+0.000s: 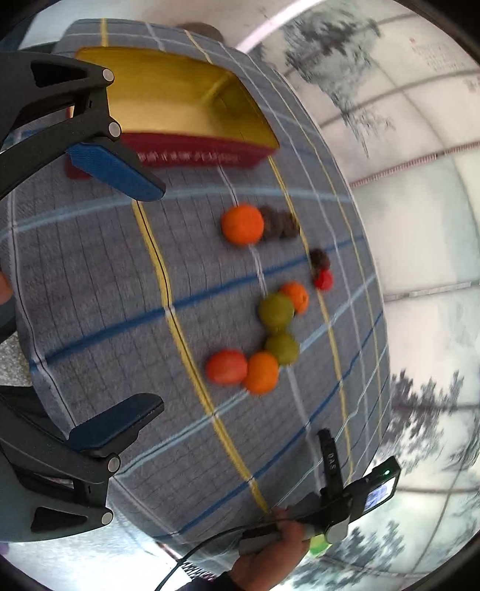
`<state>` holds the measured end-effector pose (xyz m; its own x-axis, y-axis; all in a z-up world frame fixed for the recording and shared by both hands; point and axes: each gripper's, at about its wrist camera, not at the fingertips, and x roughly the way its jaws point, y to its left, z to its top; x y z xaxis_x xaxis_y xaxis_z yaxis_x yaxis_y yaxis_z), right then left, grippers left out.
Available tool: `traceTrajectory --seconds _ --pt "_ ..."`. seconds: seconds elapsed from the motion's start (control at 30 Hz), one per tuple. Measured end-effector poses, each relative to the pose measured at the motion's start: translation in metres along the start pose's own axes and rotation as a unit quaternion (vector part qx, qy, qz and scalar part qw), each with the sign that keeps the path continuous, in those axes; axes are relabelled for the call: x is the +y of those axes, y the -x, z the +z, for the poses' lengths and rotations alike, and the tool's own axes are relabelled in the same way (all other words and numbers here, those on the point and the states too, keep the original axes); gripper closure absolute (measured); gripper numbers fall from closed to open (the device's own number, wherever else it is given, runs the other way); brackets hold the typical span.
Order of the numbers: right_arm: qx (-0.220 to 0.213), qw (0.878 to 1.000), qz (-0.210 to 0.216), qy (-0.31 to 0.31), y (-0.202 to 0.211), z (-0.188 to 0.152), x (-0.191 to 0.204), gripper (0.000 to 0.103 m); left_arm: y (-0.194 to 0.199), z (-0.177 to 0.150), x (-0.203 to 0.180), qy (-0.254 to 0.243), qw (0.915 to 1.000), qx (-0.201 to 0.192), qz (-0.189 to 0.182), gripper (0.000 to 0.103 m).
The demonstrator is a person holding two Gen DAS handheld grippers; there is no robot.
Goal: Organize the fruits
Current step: 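Move the left gripper toward the red tomato on the cloth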
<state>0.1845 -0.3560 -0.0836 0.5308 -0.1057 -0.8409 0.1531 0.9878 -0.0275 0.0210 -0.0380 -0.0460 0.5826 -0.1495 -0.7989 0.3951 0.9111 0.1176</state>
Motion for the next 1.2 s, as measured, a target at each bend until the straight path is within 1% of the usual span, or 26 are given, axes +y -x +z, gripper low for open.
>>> traceTrajectory --seconds 0.03,0.1,0.13,0.2,0.27,0.43,0.5,0.53,0.6,0.63,0.73,0.8,0.83,0.87,0.97,1.03,1.2 --pt "-0.002 1.0 -0.001 0.0 0.003 -0.005 -0.001 0.0 -0.003 0.002 -0.003 -0.005 0.9999 0.003 -0.01 0.0" --pt "-0.01 1.0 -0.006 0.001 0.007 -0.01 -0.005 0.0 -0.01 0.008 -0.008 -0.012 0.999 0.007 -0.041 0.0" --pt "-0.015 1.0 -0.011 0.002 0.008 -0.011 -0.006 0.0 -0.012 0.012 -0.009 -0.011 0.9987 0.006 -0.05 0.0" --pt "-0.026 1.0 -0.017 0.004 0.011 -0.012 -0.005 0.0 -0.016 0.017 -0.014 -0.014 0.9985 0.004 -0.053 0.0" --pt "-0.025 0.999 -0.021 0.008 0.011 -0.012 -0.004 0.0 -0.021 0.023 -0.017 -0.016 0.9977 0.005 -0.066 0.0" --pt "-0.016 1.0 -0.006 0.002 0.008 -0.011 -0.006 0.0 -0.034 0.035 -0.018 0.017 0.9939 0.006 -0.109 0.0" --pt "-0.015 1.0 -0.003 0.0 0.008 -0.01 -0.007 0.0 -0.039 0.038 -0.016 0.036 0.9926 0.005 -0.116 0.001" --pt "-0.015 1.0 -0.003 0.0 0.007 -0.01 -0.007 0.0 -0.041 0.039 -0.016 0.044 0.9925 0.0 -0.114 0.001" --pt "-0.014 1.0 -0.003 0.001 0.007 -0.01 -0.008 0.0 -0.043 0.041 -0.017 0.044 0.9936 -0.005 -0.104 0.001" --pt "-0.015 1.0 -0.004 0.001 0.007 -0.01 -0.008 0.0 -0.045 0.043 -0.019 0.036 0.9945 -0.004 -0.098 0.001" --pt "-0.015 1.0 -0.005 0.003 0.006 -0.01 -0.009 0.0 -0.051 0.044 -0.028 0.006 0.9982 -0.006 -0.06 0.001" --pt "-0.015 1.0 -0.005 0.003 0.006 -0.01 -0.008 0.0 -0.054 0.045 -0.034 -0.014 0.9991 -0.008 -0.038 0.004" --pt "-0.016 1.0 -0.005 0.003 0.006 -0.01 -0.008 0.0 -0.056 0.045 -0.036 -0.018 0.9993 -0.007 -0.033 0.009" --pt "-0.016 1.0 -0.005 0.003 0.006 -0.01 -0.008 0.0 -0.058 0.046 -0.036 -0.018 0.9993 -0.004 -0.033 0.012" --pt "-0.016 1.0 -0.004 0.004 0.007 -0.01 -0.007 0.0 -0.065 0.046 -0.032 -0.006 0.9996 0.005 -0.028 0.015" --pt "-0.016 1.0 -0.005 0.005 0.007 -0.01 -0.007 0.0 -0.069 0.045 -0.027 0.005 0.9994 0.009 -0.032 0.017" --pt "-0.017 1.0 -0.005 0.005 0.007 -0.011 -0.007 0.0 -0.074 0.044 -0.023 0.011 0.9995 0.011 -0.028 0.019"
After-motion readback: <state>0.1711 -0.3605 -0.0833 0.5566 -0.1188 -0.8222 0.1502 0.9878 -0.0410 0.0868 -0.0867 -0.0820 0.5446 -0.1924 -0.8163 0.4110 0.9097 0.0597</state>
